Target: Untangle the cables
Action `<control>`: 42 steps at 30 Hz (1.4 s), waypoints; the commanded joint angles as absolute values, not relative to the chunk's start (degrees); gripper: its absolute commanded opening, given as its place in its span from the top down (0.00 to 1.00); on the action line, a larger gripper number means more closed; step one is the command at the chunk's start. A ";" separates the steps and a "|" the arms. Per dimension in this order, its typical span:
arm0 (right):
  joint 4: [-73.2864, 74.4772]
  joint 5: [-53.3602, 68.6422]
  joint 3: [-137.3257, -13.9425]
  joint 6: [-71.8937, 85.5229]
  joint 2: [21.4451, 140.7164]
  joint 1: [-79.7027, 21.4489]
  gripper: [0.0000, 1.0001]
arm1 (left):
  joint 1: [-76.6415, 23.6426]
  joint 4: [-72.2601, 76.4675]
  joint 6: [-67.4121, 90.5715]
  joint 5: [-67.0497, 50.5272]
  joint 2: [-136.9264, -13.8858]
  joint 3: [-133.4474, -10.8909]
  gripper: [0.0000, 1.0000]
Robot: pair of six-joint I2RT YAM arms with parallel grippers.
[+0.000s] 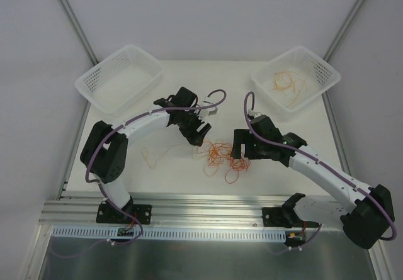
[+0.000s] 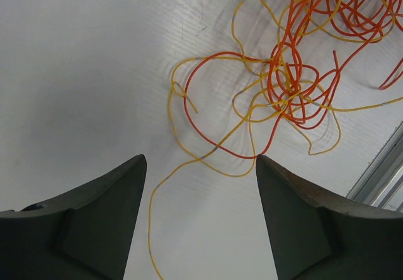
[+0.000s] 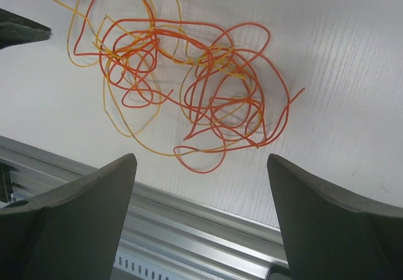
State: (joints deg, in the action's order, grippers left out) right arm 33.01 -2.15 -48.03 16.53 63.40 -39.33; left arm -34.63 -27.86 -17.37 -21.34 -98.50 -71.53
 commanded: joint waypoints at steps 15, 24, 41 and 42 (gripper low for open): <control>20.75 -3.87 -43.42 31.46 67.23 -39.64 0.11 | -36.83 -24.87 -16.18 -32.61 -97.83 -69.44 1.00; 16.88 -7.38 -48.24 34.63 75.93 -41.31 0.12 | -37.44 -23.21 -8.27 -33.58 -87.28 -61.71 1.00; 12.65 -10.44 -51.78 33.14 92.03 -46.14 0.66 | -38.06 -21.18 -0.18 -21.55 -73.75 -54.93 1.00; 14.05 -11.33 -51.51 32.61 91.93 -46.14 0.72 | -37.88 -21.18 1.91 -20.84 -72.87 -54.84 1.00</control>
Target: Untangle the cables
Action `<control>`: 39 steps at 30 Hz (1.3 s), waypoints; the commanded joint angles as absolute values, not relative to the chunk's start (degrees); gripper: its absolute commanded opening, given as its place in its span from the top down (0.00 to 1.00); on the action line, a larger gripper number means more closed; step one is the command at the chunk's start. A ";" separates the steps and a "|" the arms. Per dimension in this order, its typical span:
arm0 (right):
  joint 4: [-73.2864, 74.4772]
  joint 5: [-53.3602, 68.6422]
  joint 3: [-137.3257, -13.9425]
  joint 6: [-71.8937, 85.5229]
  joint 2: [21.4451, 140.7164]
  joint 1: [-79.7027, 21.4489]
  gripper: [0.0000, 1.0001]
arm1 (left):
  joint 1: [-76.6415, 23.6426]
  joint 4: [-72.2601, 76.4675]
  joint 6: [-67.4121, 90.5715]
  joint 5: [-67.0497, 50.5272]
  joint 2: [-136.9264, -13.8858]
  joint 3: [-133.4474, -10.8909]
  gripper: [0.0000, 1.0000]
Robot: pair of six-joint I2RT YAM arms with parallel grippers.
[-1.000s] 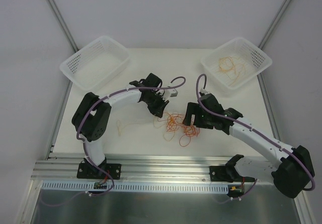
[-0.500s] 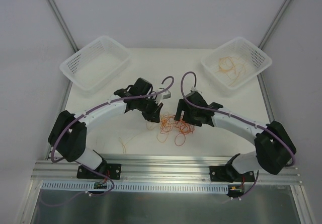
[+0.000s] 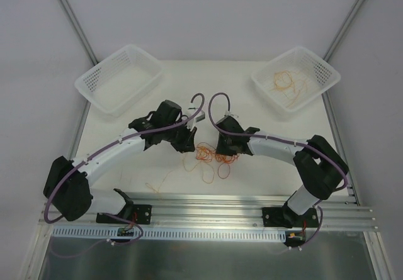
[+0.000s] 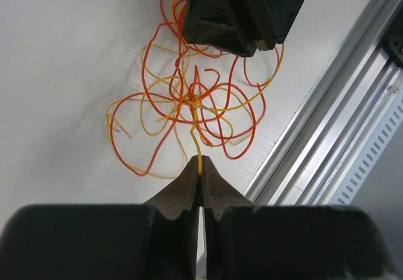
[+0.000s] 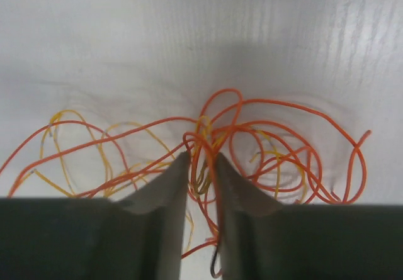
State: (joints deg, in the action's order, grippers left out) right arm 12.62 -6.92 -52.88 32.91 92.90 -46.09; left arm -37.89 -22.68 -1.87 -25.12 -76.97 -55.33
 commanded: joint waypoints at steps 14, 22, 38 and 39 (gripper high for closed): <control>26.45 -22.59 -43.60 29.35 76.40 -36.93 0.99 | -20.22 -31.01 10.55 -6.54 -56.51 -64.59 1.00; 31.98 -21.18 -44.89 24.54 65.22 -27.34 0.99 | -15.65 -38.76 10.37 9.49 -57.13 -74.17 1.00; 31.81 -10.46 -53.96 14.86 71.01 -31.90 0.61 | -14.15 -39.29 9.06 -16.06 -60.29 -80.33 1.00; 32.86 -10.55 -55.01 13.11 71.02 -33.21 0.57 | -14.24 -39.37 8.44 -16.95 -60.21 -80.16 1.00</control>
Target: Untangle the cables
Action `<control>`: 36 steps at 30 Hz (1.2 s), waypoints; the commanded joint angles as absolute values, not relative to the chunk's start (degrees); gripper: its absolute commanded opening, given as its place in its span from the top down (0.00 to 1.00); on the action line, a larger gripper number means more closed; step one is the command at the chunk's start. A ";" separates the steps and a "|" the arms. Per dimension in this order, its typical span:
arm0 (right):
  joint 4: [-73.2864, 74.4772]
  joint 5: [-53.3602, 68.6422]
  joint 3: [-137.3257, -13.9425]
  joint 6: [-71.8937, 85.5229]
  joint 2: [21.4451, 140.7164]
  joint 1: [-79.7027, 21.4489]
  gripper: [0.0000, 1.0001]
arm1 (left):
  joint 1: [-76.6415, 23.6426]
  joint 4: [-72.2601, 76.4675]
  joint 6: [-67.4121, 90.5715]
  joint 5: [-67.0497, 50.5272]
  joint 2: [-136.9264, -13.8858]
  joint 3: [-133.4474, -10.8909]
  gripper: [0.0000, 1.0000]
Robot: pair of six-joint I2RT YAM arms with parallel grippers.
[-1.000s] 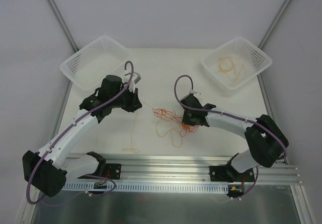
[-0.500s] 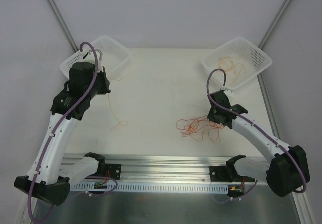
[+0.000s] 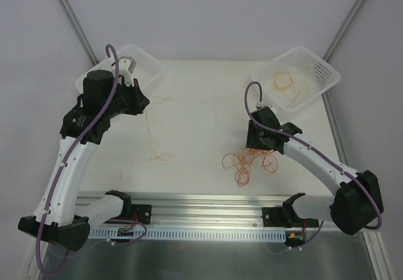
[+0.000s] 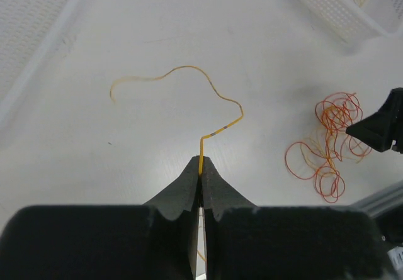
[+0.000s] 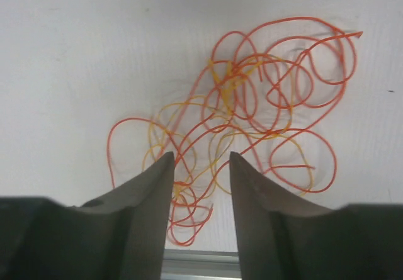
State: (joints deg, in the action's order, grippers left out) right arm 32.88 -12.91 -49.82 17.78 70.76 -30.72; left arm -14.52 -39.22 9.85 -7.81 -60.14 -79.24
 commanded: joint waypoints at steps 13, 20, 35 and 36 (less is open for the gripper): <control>23.23 -0.53 -66.09 -3.77 63.28 -46.74 0.05 | -23.10 -39.82 5.71 -23.21 -61.08 -79.36 1.00; 12.14 3.51 -69.34 -7.82 64.95 -53.17 0.00 | -29.17 -39.73 7.12 -20.92 -63.19 -81.38 1.00; -0.95 8.08 -71.37 -5.55 73.56 -56.51 0.01 | -35.68 -39.81 10.37 -18.20 -65.92 -86.31 1.00; -2.27 8.61 -71.28 -4.93 73.83 -56.95 0.00 | -35.77 -39.81 10.98 -17.76 -66.00 -86.48 1.00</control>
State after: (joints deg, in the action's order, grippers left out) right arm 4.60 5.61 -68.58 -6.52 73.30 -55.99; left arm -34.98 -39.97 8.71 -19.79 -65.63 -84.12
